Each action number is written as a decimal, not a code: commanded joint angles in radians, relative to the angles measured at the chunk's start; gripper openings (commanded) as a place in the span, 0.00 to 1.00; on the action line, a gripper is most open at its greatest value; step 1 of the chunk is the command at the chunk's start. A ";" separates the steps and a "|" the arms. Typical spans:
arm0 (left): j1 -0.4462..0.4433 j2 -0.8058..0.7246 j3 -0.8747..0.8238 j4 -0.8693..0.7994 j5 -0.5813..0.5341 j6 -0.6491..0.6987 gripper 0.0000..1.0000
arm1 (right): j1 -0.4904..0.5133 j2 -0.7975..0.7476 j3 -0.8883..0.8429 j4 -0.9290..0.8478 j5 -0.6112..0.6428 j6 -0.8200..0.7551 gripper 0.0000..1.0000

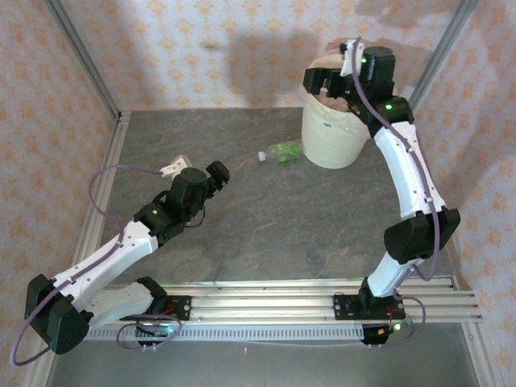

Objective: Put the plastic bottles in the bin

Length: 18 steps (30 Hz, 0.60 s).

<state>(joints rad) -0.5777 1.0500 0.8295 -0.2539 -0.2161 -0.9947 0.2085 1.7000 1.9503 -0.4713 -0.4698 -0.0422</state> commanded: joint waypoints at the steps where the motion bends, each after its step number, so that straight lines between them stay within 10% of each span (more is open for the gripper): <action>1: 0.014 -0.011 0.014 0.002 -0.002 0.002 1.00 | -0.022 0.039 0.045 -0.053 0.102 -0.029 0.99; 7: 0.020 -0.019 -0.002 -0.005 -0.018 -0.006 1.00 | 0.050 0.151 0.223 -0.269 -0.291 -0.163 0.99; 18: 0.040 -0.069 -0.067 -0.086 -0.053 -0.082 1.00 | 0.266 0.430 0.281 -0.424 -0.034 -0.636 0.99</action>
<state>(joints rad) -0.5503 1.0138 0.7883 -0.2817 -0.2230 -1.0439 0.5095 2.0476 2.1845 -0.8131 -0.5823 -0.5098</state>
